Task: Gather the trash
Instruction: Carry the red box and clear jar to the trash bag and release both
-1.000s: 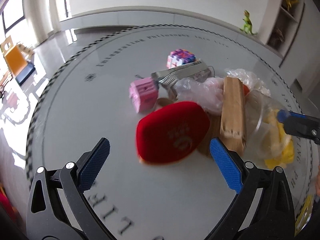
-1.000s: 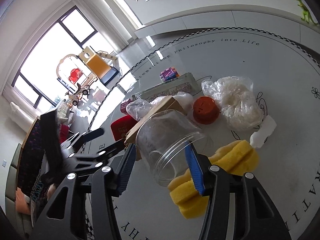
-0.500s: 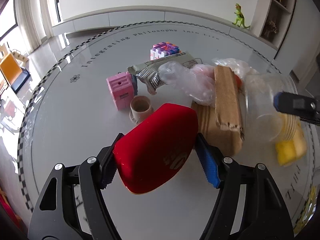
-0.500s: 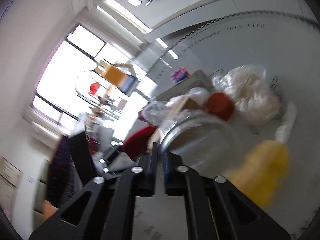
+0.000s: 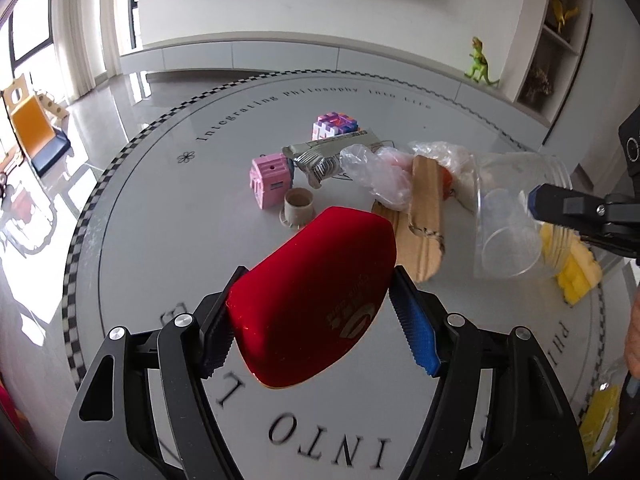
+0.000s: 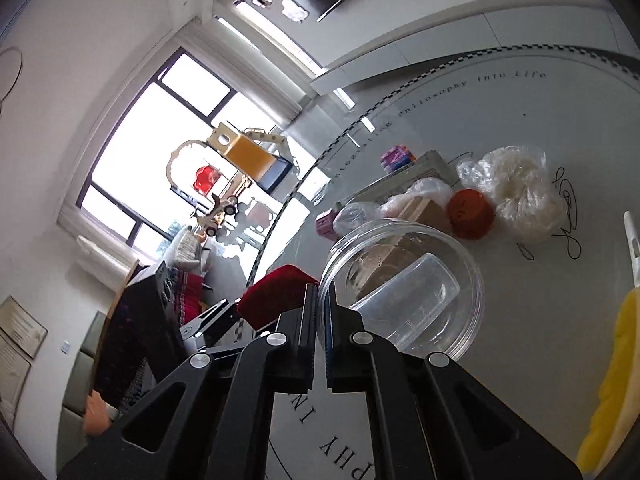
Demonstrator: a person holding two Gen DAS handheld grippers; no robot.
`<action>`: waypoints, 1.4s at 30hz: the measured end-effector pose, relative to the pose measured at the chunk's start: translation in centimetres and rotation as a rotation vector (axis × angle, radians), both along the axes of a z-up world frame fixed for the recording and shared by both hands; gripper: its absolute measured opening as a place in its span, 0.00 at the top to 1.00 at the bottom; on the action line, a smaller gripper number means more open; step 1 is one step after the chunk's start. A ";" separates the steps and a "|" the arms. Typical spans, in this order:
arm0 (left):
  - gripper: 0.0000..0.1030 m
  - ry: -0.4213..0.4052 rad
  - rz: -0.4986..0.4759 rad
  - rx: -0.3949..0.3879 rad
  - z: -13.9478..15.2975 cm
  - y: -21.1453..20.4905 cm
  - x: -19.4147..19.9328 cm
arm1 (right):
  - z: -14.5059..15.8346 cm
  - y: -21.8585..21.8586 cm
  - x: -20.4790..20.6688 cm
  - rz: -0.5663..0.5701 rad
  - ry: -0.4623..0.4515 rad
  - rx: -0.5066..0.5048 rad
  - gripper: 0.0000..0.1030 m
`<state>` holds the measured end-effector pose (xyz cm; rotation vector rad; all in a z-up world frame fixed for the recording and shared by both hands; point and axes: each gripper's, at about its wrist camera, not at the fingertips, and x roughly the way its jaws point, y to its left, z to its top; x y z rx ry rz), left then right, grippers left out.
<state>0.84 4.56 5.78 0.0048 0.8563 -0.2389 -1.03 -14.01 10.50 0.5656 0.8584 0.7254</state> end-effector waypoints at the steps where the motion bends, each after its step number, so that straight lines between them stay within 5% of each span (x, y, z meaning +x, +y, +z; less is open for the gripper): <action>1: 0.33 -0.003 0.003 -0.004 0.1 0.2 -0.4 | 0.2 0.3 -0.2 0.004 -0.003 -0.004 0.95; 24: 0.33 -0.060 0.212 -0.052 0.7 7.9 -15.5 | 2.5 11.5 -8.2 0.230 -0.092 -0.109 0.95; 42: 0.33 0.012 0.574 -0.147 -4.3 18.8 -29.4 | -0.3 25.3 -18.4 0.578 -0.100 -0.214 0.95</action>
